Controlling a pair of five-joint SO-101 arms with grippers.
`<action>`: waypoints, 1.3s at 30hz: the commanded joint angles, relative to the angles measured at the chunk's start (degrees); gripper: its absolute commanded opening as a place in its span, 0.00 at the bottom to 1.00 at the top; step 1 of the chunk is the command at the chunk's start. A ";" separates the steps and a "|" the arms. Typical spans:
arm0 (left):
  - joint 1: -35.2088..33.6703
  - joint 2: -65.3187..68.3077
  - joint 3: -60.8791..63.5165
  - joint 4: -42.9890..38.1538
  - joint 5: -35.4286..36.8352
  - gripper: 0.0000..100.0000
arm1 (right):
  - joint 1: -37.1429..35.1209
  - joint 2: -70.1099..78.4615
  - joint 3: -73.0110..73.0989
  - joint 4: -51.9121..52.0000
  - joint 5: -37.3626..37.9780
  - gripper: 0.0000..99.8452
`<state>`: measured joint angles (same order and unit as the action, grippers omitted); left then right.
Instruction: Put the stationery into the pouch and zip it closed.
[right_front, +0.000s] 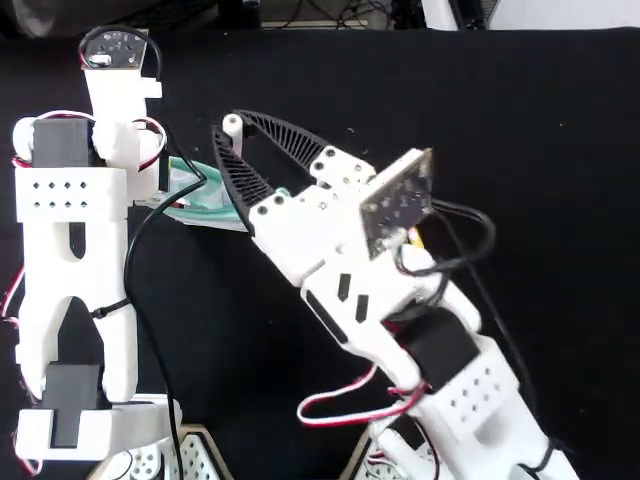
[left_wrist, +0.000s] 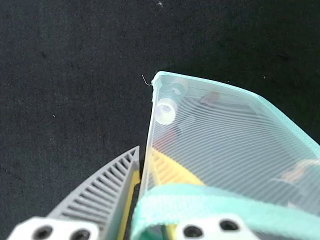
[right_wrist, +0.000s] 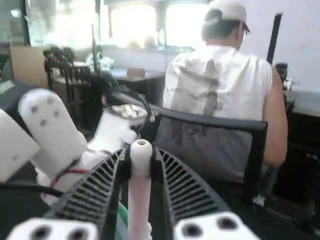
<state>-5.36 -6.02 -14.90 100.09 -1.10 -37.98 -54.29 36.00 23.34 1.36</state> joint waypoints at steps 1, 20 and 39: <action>-0.40 0.44 0.57 -0.18 0.18 0.03 | 1.23 0.31 2.77 -1.58 0.09 0.01; -0.40 0.44 0.57 -0.18 0.18 0.03 | -3.52 0.40 0.66 12.75 3.25 0.21; -0.40 0.44 0.57 -0.18 0.18 0.03 | 38.24 10.77 0.04 25.85 7.74 0.09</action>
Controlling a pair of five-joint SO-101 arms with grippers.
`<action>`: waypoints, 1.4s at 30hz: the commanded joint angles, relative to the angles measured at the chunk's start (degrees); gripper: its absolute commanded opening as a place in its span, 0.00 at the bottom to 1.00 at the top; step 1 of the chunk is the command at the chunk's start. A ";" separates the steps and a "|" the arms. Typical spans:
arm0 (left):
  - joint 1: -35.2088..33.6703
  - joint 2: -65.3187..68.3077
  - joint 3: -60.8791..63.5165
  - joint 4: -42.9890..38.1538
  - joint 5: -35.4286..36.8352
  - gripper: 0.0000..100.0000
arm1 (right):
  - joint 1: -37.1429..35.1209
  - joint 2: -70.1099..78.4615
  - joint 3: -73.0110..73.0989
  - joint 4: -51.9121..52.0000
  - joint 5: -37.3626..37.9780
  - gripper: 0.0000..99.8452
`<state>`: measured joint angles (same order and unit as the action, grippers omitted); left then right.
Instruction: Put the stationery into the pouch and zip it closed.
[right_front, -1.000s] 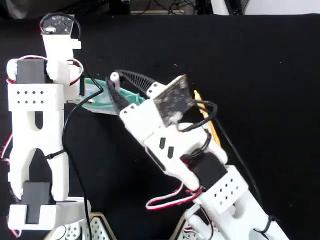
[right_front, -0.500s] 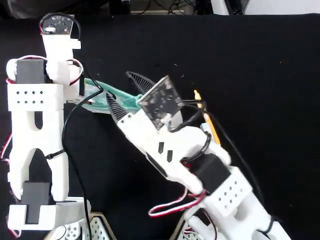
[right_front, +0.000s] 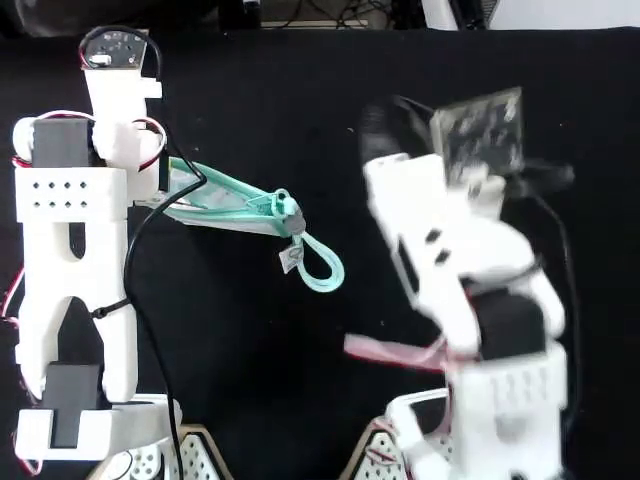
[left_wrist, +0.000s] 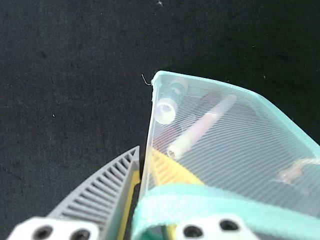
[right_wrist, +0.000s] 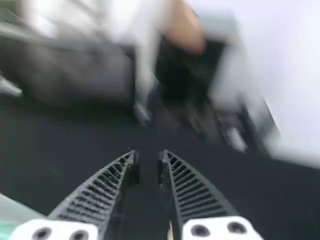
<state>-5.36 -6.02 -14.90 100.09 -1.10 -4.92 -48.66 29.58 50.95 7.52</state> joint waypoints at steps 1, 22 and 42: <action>-0.40 0.44 0.57 -0.18 0.18 0.03 | 5.80 8.22 8.57 -2.73 2.20 0.10; -0.40 0.44 1.71 -0.26 0.18 0.03 | 6.07 83.03 -50.07 17.05 12.31 0.17; -0.40 0.44 1.71 -0.26 -1.76 0.03 | 8.26 110.73 -113.19 50.55 12.13 0.01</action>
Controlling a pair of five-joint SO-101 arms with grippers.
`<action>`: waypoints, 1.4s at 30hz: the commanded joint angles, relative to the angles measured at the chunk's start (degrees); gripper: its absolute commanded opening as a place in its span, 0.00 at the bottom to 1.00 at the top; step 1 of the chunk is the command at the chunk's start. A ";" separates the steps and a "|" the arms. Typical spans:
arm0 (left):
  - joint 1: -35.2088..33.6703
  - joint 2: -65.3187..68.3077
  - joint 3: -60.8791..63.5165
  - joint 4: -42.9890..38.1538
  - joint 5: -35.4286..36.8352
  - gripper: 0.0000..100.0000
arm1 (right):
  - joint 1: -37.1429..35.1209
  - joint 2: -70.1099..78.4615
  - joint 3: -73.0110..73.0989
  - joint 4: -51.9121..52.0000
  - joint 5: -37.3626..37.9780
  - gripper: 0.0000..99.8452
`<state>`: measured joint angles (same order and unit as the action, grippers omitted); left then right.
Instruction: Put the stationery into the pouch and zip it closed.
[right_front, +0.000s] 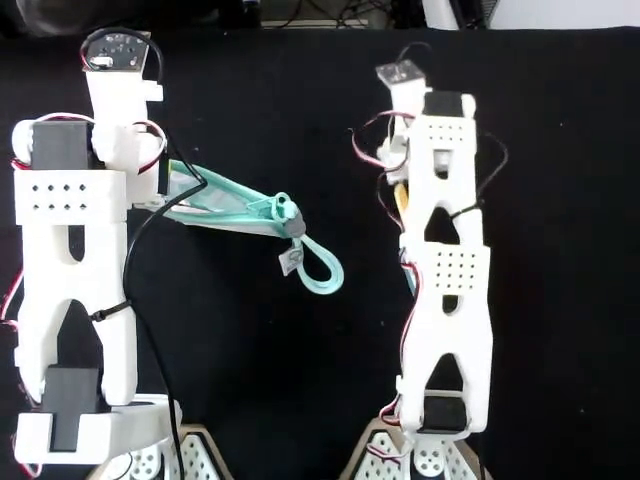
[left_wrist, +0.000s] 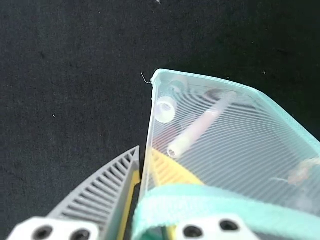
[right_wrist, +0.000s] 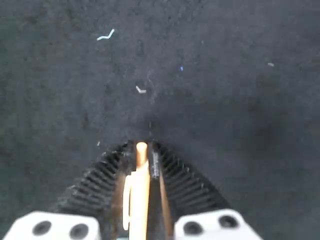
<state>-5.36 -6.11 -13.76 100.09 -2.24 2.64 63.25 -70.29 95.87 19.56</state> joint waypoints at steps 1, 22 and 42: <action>-0.40 0.53 0.57 -0.26 -0.62 0.03 | 0.88 -1.19 -17.01 5.71 0.00 0.01; -1.80 0.53 0.48 -0.70 -0.62 0.03 | -4.75 -58.33 27.47 4.57 -1.76 0.01; -1.63 0.53 0.57 -0.70 -0.35 0.03 | -28.40 -121.19 72.48 -28.22 -4.40 0.01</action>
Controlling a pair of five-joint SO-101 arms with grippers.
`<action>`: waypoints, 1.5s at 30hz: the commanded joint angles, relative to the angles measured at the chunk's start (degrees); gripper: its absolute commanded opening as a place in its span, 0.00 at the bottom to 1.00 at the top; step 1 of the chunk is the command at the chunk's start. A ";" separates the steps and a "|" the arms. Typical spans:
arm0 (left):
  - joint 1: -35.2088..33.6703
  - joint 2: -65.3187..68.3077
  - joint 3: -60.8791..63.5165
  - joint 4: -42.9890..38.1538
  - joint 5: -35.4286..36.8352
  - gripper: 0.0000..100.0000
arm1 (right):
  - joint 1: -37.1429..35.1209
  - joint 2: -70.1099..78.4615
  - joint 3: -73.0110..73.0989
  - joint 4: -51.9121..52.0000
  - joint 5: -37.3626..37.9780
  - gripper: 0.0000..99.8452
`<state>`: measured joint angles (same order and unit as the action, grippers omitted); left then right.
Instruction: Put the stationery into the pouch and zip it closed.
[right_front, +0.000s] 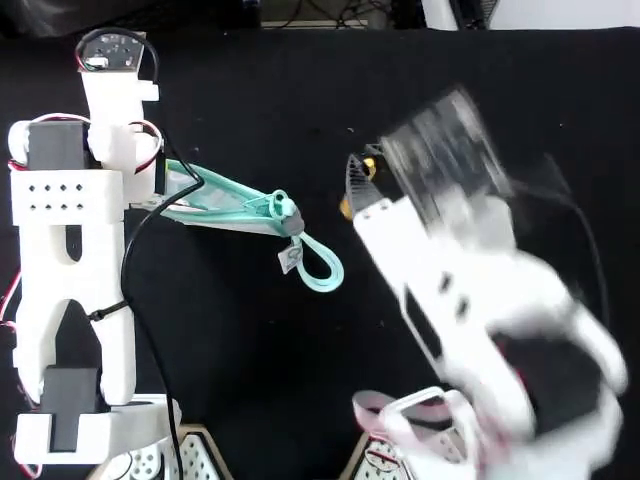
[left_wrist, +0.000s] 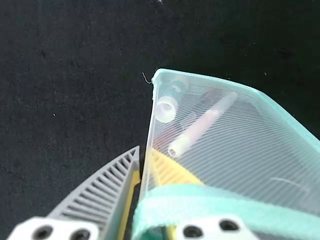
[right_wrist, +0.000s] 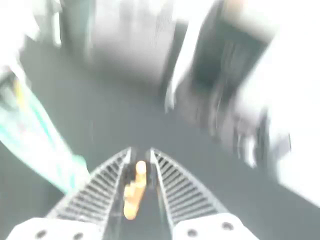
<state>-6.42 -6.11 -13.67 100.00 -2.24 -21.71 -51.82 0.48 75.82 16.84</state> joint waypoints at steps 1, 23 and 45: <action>-0.57 0.53 0.48 -0.62 -0.35 0.03 | -6.15 -7.34 2.42 -10.46 -2.64 0.01; -0.66 0.53 0.57 -0.18 -0.18 0.03 | -20.40 -8.66 10.68 -31.91 -4.57 0.01; -1.10 0.53 0.66 -0.18 -0.18 0.03 | -21.80 5.93 10.59 -46.07 -11.78 0.01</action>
<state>-6.42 -6.11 -13.67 100.00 -2.24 -43.08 -47.60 11.82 31.43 5.58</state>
